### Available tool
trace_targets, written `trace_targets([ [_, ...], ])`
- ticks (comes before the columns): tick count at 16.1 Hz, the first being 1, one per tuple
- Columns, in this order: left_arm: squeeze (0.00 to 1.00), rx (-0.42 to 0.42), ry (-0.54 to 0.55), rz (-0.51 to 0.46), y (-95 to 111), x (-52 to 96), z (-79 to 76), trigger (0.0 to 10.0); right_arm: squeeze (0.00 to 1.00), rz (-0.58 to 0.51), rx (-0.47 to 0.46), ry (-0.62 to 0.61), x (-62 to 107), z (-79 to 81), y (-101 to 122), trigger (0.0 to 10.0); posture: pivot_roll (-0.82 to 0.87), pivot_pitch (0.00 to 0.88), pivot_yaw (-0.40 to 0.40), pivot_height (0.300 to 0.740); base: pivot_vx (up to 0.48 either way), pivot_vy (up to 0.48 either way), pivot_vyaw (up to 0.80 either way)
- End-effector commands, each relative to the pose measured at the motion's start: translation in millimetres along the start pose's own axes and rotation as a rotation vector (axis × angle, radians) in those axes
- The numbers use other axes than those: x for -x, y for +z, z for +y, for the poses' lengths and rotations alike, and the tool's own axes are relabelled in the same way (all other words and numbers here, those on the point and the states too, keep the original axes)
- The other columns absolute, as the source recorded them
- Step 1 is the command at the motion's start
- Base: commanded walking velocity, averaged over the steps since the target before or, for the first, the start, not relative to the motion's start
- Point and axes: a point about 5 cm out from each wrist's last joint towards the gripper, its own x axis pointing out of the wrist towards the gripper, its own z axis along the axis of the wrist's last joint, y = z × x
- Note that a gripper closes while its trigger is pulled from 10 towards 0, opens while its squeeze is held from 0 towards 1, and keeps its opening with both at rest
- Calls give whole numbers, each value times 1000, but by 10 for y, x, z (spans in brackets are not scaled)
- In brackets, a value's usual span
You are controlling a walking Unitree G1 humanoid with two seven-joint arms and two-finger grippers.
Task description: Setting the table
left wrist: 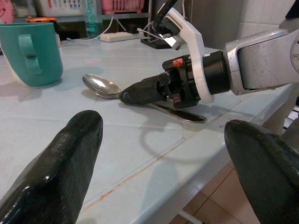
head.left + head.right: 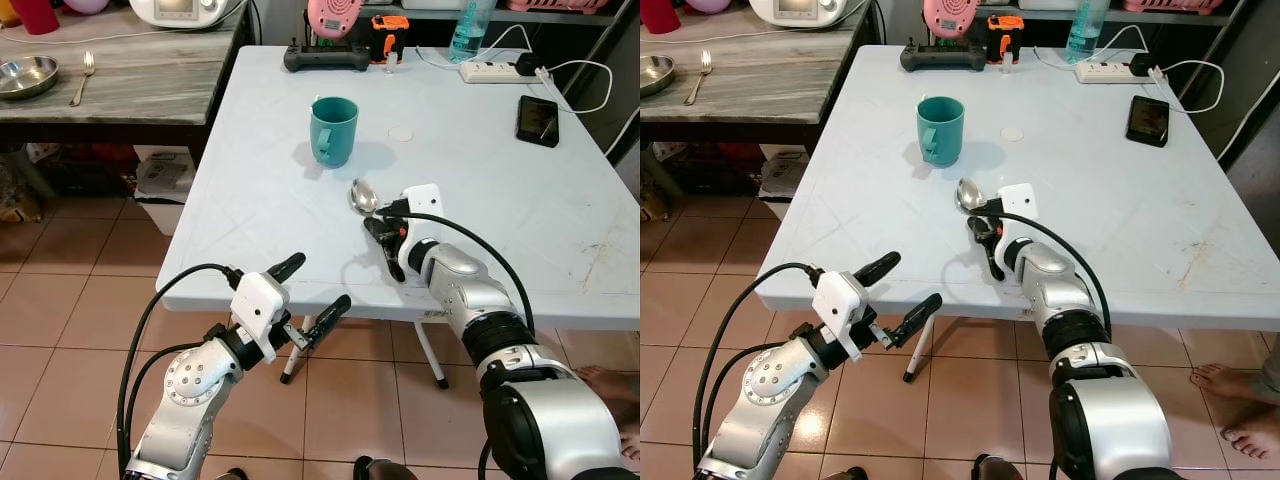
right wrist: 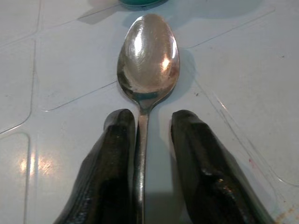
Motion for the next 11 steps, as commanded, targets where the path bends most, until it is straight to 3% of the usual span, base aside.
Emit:
trace_targets([
  [1,0,-12,-24,-12,29,8,-28,10000,0,83,-32,46,-5,88,-205,0,-155,172,1,740,0,0,0],
  [11,0,-41,-77,16,-17,12,-65,10000,0,137,-60,22,46,66,-391,0,-155,169,1,740,0,0,0],
])
